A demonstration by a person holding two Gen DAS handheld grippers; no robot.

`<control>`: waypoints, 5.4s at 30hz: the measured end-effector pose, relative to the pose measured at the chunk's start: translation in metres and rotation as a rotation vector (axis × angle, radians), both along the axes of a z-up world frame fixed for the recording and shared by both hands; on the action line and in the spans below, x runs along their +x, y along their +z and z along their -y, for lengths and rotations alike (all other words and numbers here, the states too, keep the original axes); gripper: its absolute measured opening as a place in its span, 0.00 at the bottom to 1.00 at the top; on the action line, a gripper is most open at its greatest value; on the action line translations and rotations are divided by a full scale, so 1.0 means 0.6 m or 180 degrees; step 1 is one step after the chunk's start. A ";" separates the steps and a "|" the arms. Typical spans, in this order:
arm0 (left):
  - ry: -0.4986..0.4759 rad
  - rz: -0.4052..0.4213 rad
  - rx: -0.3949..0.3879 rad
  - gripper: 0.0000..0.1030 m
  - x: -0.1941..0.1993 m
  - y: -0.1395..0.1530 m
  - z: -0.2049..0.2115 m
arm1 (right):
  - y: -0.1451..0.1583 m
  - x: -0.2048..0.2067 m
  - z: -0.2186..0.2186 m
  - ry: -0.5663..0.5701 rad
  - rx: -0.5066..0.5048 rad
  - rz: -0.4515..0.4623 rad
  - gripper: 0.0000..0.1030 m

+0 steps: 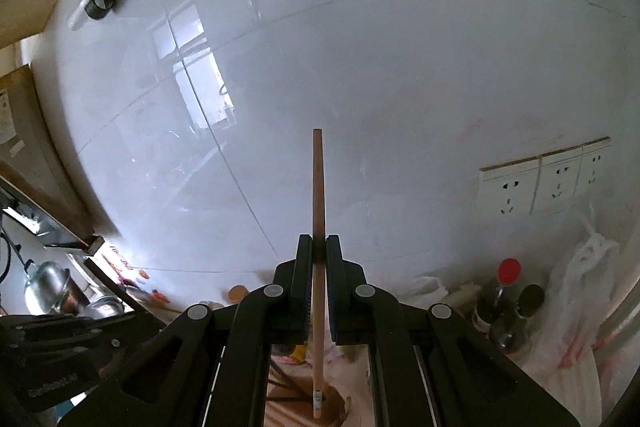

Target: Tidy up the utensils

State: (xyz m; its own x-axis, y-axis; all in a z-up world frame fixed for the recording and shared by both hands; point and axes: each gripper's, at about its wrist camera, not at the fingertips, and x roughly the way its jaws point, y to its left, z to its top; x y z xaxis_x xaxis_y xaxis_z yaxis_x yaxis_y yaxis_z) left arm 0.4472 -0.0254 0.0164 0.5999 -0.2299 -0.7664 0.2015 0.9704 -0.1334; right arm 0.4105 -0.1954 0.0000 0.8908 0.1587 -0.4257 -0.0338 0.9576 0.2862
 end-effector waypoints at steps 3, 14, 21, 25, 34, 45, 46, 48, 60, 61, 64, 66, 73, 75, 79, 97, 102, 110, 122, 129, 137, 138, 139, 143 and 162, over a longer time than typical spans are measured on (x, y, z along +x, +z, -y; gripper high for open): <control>0.0002 -0.0100 0.0007 0.03 0.016 -0.020 0.004 | -0.019 0.003 -0.007 0.0024 -0.0050 0.0036 0.06; 0.0024 -0.0222 0.0086 0.08 0.029 -0.037 0.010 | -0.076 -0.006 -0.030 0.0316 -0.0243 -0.0016 0.07; 0.0217 -0.0143 0.0157 0.35 0.012 -0.018 -0.013 | -0.076 -0.037 -0.020 0.0359 -0.0243 -0.0136 0.52; 0.0387 0.0118 0.0167 0.83 -0.015 0.004 -0.037 | -0.059 -0.071 -0.006 0.0324 -0.0205 -0.0160 0.64; 0.0616 0.0425 0.0330 1.00 -0.101 -0.042 -0.069 | -0.089 -0.151 0.001 -0.0112 -0.0667 -0.0570 1.00; 0.0818 0.0309 0.0450 1.00 -0.185 -0.132 -0.055 | -0.146 -0.205 -0.004 -0.0220 -0.0972 -0.0754 1.00; 0.0837 0.0337 0.0482 1.00 -0.194 -0.132 -0.051 | -0.144 -0.210 -0.003 -0.0222 -0.0972 -0.0745 1.00; 0.0855 0.0379 0.0508 1.00 -0.212 -0.130 -0.047 | -0.138 -0.226 -0.002 -0.0224 -0.0976 -0.0710 1.00; 0.0724 0.0669 0.0513 1.00 -0.366 -0.070 -0.054 | -0.074 -0.400 -0.002 -0.0409 -0.0985 -0.0520 1.00; 0.0720 0.0693 0.0505 1.00 -0.386 -0.062 -0.059 | -0.066 -0.422 -0.005 -0.0435 -0.0970 -0.0491 1.00; 0.0656 0.0763 0.0473 1.00 -0.441 -0.040 -0.072 | -0.040 -0.493 -0.019 -0.0507 -0.0965 -0.0377 1.00; 0.0627 0.0767 0.0488 1.00 -0.475 -0.026 -0.080 | -0.024 -0.536 -0.029 -0.0544 -0.0945 -0.0347 1.00; 0.0581 0.0780 0.0472 1.00 -0.582 0.015 -0.103 | 0.026 -0.672 -0.070 -0.0606 -0.0947 -0.0255 1.00; 0.0565 0.0789 0.0457 1.00 -0.603 0.022 -0.106 | 0.037 -0.701 -0.074 -0.0636 -0.0949 -0.0250 1.00; 0.0574 0.0776 0.0420 1.00 -0.630 0.037 -0.109 | 0.060 -0.744 -0.079 -0.0676 -0.0945 -0.0217 1.00; 0.0753 0.0702 0.0407 1.00 -0.644 0.059 -0.103 | 0.107 -0.746 -0.077 -0.0506 -0.0989 -0.0238 1.00; 0.0804 0.0669 0.0419 1.00 -0.639 0.061 -0.104 | 0.105 -0.731 -0.071 -0.0459 -0.0967 -0.0272 1.00; 0.0799 0.0691 0.0433 1.00 -0.636 0.063 -0.105 | 0.104 -0.719 -0.070 -0.0431 -0.0962 -0.0286 1.00; 0.0795 0.0704 0.0464 1.00 -0.634 0.067 -0.105 | 0.099 -0.713 -0.067 -0.0443 -0.0965 -0.0315 1.00; 0.0803 0.0703 0.0467 1.00 -0.631 0.070 -0.105 | 0.097 -0.712 -0.068 -0.0428 -0.0971 -0.0322 1.00; 0.0805 0.0702 0.0468 1.00 -0.631 0.069 -0.105 | 0.094 -0.713 -0.070 -0.0420 -0.0981 -0.0328 1.00; 0.0805 0.0703 0.0466 1.00 -0.630 0.069 -0.107 | 0.095 -0.713 -0.072 -0.0418 -0.0988 -0.0330 1.00; 0.0805 0.0706 0.0463 1.00 -0.630 0.070 -0.107 | 0.095 -0.714 -0.072 -0.0415 -0.0990 -0.0331 1.00; 0.0796 0.0715 0.0463 1.00 -0.629 0.071 -0.112 | 0.095 -0.713 -0.072 -0.0413 -0.0984 -0.0330 1.00; 0.0810 0.0701 0.0470 1.00 -0.627 0.073 -0.115 | 0.094 -0.713 -0.075 -0.0386 -0.0983 -0.0353 1.00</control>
State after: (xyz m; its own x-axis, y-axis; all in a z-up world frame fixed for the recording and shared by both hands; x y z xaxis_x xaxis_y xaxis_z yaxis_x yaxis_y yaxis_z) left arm 0.0708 0.0434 0.0602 0.7779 0.0515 -0.6263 -0.0407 0.9987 0.0316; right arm -0.0171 -0.1506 0.0566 0.8409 -0.0970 -0.5325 0.1007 0.9947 -0.0222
